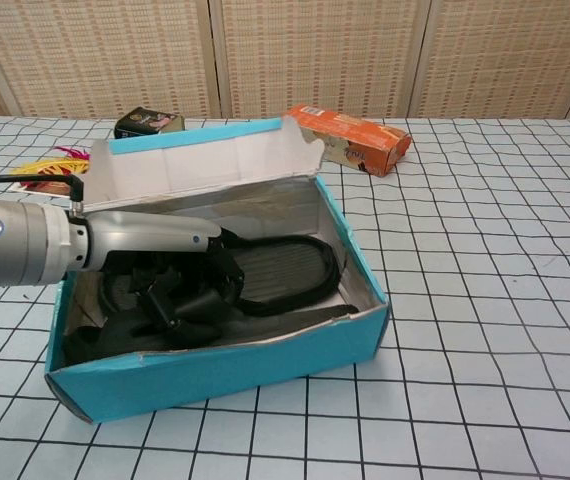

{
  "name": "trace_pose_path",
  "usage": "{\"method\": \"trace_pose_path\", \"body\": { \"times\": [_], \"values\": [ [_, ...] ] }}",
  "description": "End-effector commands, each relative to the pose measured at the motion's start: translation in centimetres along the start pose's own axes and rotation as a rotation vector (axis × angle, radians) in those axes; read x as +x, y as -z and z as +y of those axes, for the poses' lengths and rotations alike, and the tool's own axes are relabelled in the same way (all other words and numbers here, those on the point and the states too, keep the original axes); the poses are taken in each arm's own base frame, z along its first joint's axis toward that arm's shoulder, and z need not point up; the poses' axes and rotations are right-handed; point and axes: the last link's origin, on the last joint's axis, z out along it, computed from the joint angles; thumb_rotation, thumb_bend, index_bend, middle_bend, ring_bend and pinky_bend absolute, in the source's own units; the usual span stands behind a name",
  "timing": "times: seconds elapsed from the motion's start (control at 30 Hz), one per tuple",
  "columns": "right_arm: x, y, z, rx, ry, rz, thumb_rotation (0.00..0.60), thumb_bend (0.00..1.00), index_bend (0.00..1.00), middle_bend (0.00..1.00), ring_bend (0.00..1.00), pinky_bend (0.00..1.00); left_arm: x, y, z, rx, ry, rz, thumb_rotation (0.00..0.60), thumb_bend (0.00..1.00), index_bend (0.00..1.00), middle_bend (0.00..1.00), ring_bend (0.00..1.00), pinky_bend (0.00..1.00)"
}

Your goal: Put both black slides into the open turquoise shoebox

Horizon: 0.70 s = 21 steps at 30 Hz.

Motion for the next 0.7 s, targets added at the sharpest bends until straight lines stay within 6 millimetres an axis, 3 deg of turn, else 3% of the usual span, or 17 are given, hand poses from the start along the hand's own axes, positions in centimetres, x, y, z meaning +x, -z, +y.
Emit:
{"method": "trace_pose_path", "body": {
  "times": [0.03,0.13,0.2,0.27,0.33,0.37,0.47,0.57,0.7],
  "values": [
    [0.0,0.0,0.0,-0.001,0.000,0.001,0.600,0.17,0.00,0.00,0.00,0.00,-0.1,-0.1,-0.1,-0.003,0.013,-0.001,0.600,0.69,0.84,0.89,0.78,0.61],
    [0.0,0.0,0.0,-0.001,0.000,0.001,0.600,0.17,0.00,0.00,0.00,0.00,0.0,0.0,-0.3,-0.007,0.013,0.005,0.600,0.69,0.84,0.88,0.76,0.59],
    [0.0,0.0,0.0,0.000,-0.001,0.001,0.600,0.17,0.00,0.00,0.00,0.00,0.1,0.2,-0.4,-0.009,0.010,0.017,0.600,0.68,0.83,0.86,0.71,0.55],
    [0.0,0.0,0.0,0.000,-0.001,0.002,0.600,0.17,0.00,0.00,0.00,0.00,0.3,0.5,-0.5,-0.016,-0.002,0.042,0.600,0.66,0.76,0.77,0.60,0.48],
    [0.1,0.1,0.0,0.000,-0.002,0.003,0.600,0.17,0.00,0.00,0.00,0.00,0.3,0.8,-0.4,-0.026,0.011,0.048,0.600,0.61,0.56,0.57,0.43,0.38],
    [0.1,0.1,0.0,0.000,-0.002,0.005,0.600,0.17,0.00,0.00,0.00,0.00,0.2,1.0,-0.3,-0.032,0.029,0.045,0.600,0.58,0.40,0.42,0.32,0.33],
    [0.1,0.1,0.0,0.000,-0.003,0.006,0.600,0.17,0.00,0.00,0.00,0.00,0.3,1.5,-0.2,-0.049,0.080,0.035,0.600,0.52,0.06,0.14,0.08,0.20],
    [0.1,0.2,0.0,0.000,-0.003,0.008,0.600,0.17,0.00,0.00,0.00,0.00,0.5,1.8,-0.2,-0.070,0.114,0.043,0.600,0.48,0.00,0.00,0.00,0.13],
    [0.2,0.3,0.0,-0.002,-0.004,0.011,0.600,0.17,0.00,0.00,0.00,0.00,0.7,2.3,-0.1,-0.107,0.142,0.067,0.600,0.45,0.00,0.00,0.00,0.09]
  ]
}}
